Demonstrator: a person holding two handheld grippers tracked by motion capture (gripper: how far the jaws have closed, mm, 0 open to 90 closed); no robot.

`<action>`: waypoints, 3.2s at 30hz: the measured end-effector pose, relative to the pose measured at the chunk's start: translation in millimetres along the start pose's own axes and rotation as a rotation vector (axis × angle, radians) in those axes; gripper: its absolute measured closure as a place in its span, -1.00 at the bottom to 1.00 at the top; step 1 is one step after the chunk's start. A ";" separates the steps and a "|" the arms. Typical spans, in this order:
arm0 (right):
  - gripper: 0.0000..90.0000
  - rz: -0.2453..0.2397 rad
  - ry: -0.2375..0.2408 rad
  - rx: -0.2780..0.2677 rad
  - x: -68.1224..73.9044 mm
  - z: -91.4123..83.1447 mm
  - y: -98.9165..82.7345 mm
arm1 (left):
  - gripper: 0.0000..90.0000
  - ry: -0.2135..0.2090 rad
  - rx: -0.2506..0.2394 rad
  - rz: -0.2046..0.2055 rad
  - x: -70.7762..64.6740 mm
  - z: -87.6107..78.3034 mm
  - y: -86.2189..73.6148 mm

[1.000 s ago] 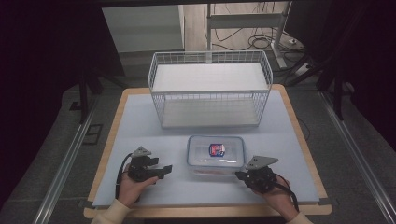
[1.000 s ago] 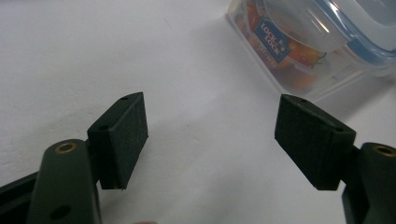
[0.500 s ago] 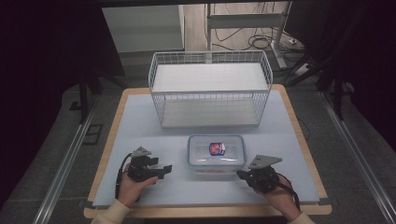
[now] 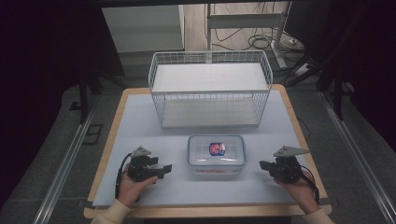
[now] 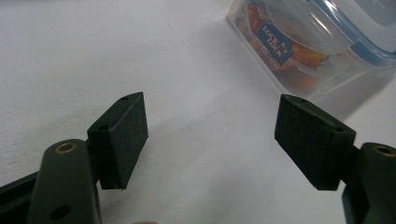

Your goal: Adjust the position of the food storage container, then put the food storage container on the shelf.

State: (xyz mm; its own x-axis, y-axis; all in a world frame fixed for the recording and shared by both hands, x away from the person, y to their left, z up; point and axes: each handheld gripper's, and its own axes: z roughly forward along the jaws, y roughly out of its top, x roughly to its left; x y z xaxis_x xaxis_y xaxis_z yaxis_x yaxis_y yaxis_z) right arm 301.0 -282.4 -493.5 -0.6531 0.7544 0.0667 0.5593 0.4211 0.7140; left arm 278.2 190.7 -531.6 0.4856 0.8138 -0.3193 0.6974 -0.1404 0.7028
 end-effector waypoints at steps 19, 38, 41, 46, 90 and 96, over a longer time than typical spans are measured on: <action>-0.14 0.095 0.105 -0.072 -9.5 -1.9 6.0 | -0.63 -0.055 -0.047 -0.074 -0.1 -6.7 7.2; -0.43 0.104 0.117 -0.091 -8.0 -2.4 7.6 | -0.69 -0.237 -0.009 -0.145 -19.8 25.0 50.4; -0.44 0.101 0.110 -0.090 -8.1 -3.1 7.3 | -0.69 -0.262 0.004 -0.166 -22.7 34.1 56.1; -0.44 0.099 0.102 -0.087 -8.7 -3.4 7.1 | -0.69 -0.277 0.030 -0.211 -25.8 45.0 61.5; -0.61 0.166 0.197 -0.074 -2.1 13.6 59.8 | -0.41 -0.348 0.104 -0.260 -31.1 61.3 58.9; -0.66 0.211 0.242 -0.015 -2.0 35.1 66.7 | -0.41 -0.348 0.102 -0.264 -31.4 61.4 58.9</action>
State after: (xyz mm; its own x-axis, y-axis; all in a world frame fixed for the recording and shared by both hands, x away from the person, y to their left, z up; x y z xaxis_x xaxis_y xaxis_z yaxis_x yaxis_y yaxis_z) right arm 357.6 -238.1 -470.4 -0.6267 0.6819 0.3772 0.6892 0.2590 0.6767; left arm 336.4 122.3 -519.2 0.4200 0.5937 -0.6864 0.8612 -0.0224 0.5077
